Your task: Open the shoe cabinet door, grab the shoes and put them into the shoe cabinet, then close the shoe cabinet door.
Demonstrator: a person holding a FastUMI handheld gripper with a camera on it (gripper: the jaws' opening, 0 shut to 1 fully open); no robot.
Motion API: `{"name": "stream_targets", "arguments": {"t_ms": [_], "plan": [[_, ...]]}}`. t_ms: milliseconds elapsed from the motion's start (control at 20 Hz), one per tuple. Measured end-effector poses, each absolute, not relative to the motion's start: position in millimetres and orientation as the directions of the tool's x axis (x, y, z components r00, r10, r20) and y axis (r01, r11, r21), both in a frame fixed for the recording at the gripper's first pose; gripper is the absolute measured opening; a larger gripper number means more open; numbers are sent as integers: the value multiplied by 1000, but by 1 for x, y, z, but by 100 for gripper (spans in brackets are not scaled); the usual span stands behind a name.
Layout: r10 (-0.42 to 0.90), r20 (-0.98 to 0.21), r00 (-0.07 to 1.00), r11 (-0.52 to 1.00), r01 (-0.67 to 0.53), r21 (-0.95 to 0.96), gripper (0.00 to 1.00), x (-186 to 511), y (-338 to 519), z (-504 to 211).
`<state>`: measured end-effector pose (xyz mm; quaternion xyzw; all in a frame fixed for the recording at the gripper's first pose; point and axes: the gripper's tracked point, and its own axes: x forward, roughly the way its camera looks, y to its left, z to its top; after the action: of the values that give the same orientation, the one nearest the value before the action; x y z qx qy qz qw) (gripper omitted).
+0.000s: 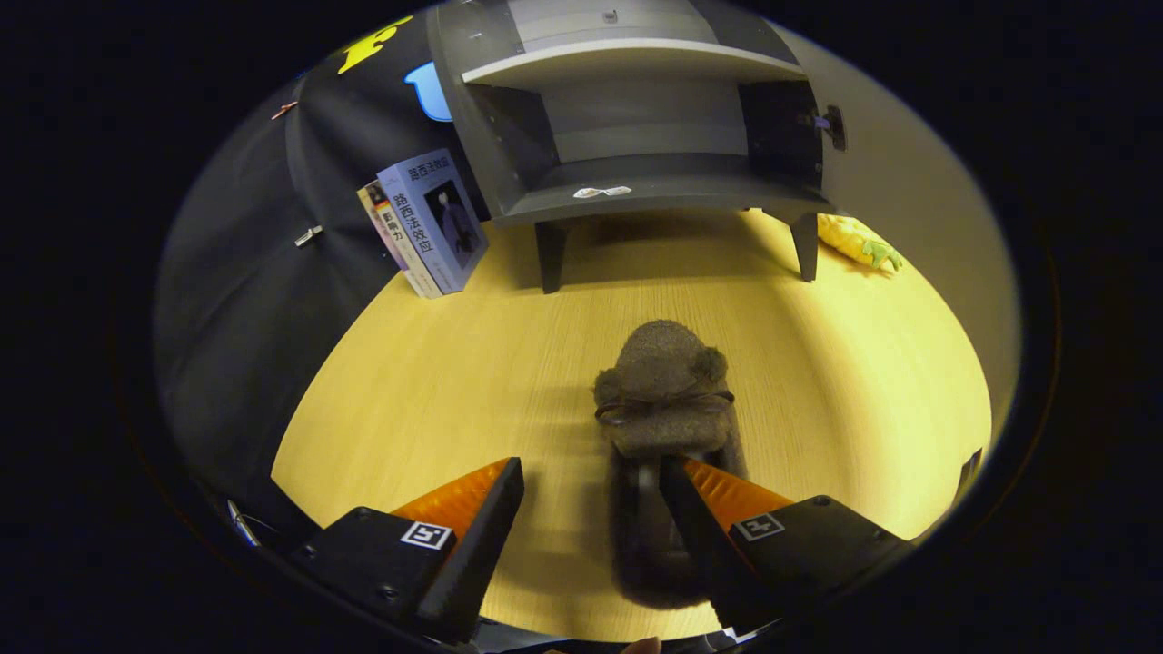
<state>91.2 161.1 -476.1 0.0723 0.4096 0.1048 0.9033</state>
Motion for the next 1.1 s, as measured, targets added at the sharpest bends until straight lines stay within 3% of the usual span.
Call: {"name": "stream_targets", "arguments": {"t_ms": [100, 250, 350, 550, 600, 1100], "plan": [[240, -717, 655, 969, -117, 217, 87, 105, 164, -488], [204, -683, 702, 977, -101, 189, 82, 126, 164, -496], [142, -663, 735, 989, -75, 129, 72, 134, 154, -502], [89, -626, 775, 996, -62, 66, 22, 136, 148, -502], [96, -622, 777, 995, -66, 70, 14, 135, 148, -498], [128, -566, 815, 992, -107, 71, 14, 129, 120, -370]]}}
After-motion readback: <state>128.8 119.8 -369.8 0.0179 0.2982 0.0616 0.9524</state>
